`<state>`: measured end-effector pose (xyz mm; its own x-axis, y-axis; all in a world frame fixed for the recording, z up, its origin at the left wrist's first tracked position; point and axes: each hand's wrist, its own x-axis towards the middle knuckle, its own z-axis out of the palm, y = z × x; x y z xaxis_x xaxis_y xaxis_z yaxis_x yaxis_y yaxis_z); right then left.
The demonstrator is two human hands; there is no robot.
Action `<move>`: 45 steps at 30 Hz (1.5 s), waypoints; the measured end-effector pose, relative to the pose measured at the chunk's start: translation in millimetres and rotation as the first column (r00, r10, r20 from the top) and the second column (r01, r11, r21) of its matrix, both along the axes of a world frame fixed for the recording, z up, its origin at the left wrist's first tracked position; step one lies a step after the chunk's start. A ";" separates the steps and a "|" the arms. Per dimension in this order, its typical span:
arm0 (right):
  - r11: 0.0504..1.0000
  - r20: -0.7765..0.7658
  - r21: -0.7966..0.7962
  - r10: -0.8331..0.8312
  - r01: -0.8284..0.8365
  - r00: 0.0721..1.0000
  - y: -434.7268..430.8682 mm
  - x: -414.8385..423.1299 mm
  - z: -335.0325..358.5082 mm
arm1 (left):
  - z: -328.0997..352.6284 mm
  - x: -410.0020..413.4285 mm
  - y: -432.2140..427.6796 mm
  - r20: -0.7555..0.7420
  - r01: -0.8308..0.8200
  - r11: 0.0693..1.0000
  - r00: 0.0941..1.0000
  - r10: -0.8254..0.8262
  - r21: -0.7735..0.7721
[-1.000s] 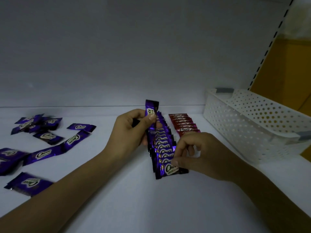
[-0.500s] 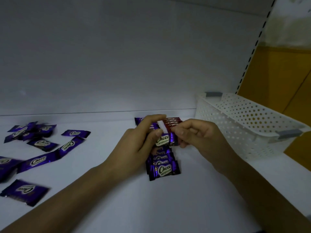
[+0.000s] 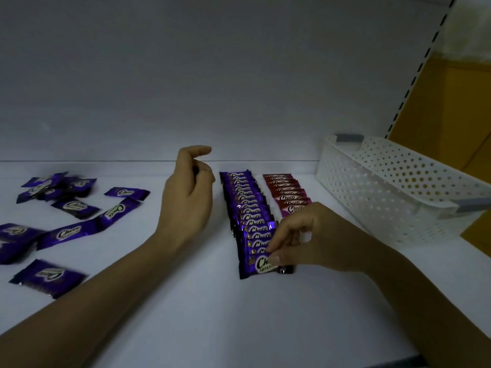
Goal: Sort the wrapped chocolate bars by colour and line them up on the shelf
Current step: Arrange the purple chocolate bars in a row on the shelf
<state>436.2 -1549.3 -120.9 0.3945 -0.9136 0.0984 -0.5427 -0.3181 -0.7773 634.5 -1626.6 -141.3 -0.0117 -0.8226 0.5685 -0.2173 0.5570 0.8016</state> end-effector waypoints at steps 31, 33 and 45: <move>0.980 0.443 -0.103 -0.106 0.168 0.890 -4.2 17.1 -3.6 | 21.7 -39.9 44.6 -0.374 0.706 0.671 0.698 -0.610 0.224; 0.981 0.455 -0.077 -0.123 0.177 0.882 -4.2 17.0 -3.9 | 19.0 -39.2 41.9 -0.342 0.694 0.682 0.714 -0.611 0.230; 0.937 0.608 0.048 -0.302 0.346 0.735 -5.2 5.3 1.0 | 8.2 -21.5 24.3 0.118 0.398 0.896 0.898 -0.425 0.198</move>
